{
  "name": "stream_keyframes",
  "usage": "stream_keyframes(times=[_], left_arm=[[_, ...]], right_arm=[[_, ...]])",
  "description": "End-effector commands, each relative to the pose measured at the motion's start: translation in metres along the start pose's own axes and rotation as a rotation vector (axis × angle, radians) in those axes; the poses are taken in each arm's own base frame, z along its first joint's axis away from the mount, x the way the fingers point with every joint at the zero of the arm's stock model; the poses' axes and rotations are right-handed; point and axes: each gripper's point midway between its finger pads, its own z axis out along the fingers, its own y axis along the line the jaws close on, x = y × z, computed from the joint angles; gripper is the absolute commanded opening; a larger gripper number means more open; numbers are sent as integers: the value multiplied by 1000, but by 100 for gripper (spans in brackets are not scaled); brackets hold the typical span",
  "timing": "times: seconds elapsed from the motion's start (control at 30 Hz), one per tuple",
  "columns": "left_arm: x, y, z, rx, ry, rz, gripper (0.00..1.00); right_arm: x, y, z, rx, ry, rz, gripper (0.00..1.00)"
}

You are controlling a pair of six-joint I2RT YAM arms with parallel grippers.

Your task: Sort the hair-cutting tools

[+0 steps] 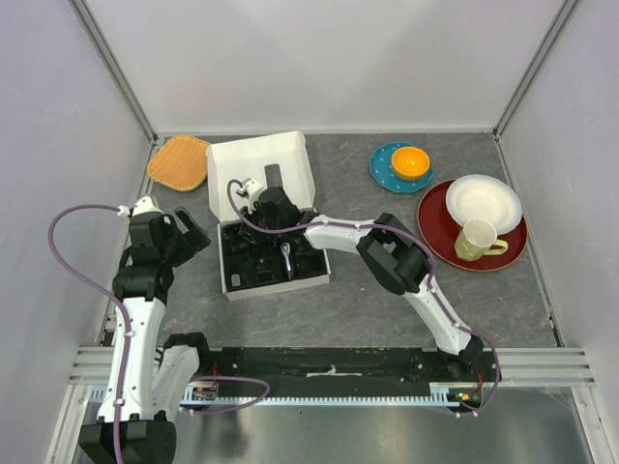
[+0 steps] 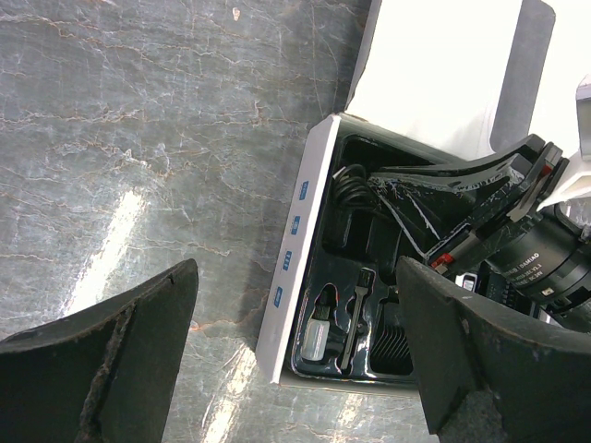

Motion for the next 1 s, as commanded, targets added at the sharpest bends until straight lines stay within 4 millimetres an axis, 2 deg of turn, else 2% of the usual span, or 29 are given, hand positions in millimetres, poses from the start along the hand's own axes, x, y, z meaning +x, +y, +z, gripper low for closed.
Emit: stream_keyframes(times=[0.0,0.1,0.23,0.37,0.47,0.63,0.83,0.97], left_arm=[[-3,0,0,-5,-13,-18,94],[-4,1,0,-7,-15,-18,94],[-3,1,1,-6,-12,-17,94],[-4,1,0,-9,-19,-18,94],[-4,0,0,-2,-15,-17,94],[-4,0,0,1,-14,-15,94],[-2,0,0,-1,-10,-17,94],[-3,0,0,-1,-10,-15,94]], right_arm=[[-19,12,-11,-8,-4,-22,19],[-35,14,-17,11,-39,-26,20],[-69,24,-35,3,-101,-40,25],[-82,36,-48,-26,-109,-71,29],[-76,45,-48,-45,-89,-109,31],[-56,51,-33,-67,-46,-114,31],[-37,48,-9,-79,-10,-75,29],[-24,37,0,-44,19,-72,29]])
